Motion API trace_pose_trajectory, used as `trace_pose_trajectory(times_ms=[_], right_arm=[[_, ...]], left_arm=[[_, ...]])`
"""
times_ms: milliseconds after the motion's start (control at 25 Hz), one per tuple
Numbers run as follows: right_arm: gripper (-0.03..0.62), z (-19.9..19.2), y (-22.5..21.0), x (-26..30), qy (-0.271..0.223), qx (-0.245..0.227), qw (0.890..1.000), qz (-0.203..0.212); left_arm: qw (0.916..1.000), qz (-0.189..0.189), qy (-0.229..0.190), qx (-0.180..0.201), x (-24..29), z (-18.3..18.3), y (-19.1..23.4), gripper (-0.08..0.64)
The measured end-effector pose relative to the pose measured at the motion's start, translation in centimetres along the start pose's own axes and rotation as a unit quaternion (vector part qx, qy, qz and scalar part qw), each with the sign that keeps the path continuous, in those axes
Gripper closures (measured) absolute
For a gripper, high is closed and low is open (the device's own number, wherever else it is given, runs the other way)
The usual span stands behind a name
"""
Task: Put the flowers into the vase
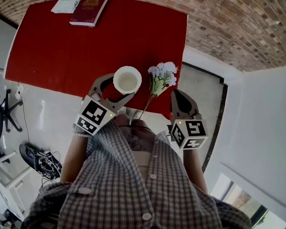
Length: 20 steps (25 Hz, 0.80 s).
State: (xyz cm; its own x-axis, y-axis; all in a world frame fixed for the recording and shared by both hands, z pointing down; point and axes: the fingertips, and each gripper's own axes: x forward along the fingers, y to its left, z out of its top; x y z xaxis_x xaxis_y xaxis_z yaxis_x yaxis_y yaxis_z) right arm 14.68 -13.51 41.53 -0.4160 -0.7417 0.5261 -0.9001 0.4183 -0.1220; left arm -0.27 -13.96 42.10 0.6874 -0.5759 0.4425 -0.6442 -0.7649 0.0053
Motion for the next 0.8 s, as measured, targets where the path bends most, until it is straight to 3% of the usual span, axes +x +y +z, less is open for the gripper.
trace_pose_trajectory(times_ms=[160,240,320,440,520,800], right_arm=[[0.564,-1.8,0.2,1.7,0.054,-0.003,0.999,-0.002],[0.473,-2.7,0.2,2.6,0.075,0.002,0.997,-0.006],[0.420,-3.9,-0.1,3.5,0.084,0.028,0.996,-0.012],[0.339,-5.6,-0.6,5.0,0.099,0.106,0.989,-0.013],[0.317,-6.4,-0.9,5.9,0.112,0.134,0.984,-0.018],[0.272,-8.1,-0.9,9.8,0.162,0.136,0.977,-0.028]], left_arm=[[0.9997,-0.020,0.001,0.014,0.2,0.2,0.1,0.247],[0.9994,-0.029,0.001,0.018,0.3,0.3,0.1,0.247],[0.9990,-0.038,0.000,0.022,0.4,0.3,0.2,0.247],[0.9983,-0.050,0.001,0.029,0.4,0.3,0.2,0.247],[0.9978,-0.057,0.000,0.033,0.4,0.3,0.2,0.247],[0.9961,-0.075,0.001,0.045,0.4,0.4,0.1,0.247]])
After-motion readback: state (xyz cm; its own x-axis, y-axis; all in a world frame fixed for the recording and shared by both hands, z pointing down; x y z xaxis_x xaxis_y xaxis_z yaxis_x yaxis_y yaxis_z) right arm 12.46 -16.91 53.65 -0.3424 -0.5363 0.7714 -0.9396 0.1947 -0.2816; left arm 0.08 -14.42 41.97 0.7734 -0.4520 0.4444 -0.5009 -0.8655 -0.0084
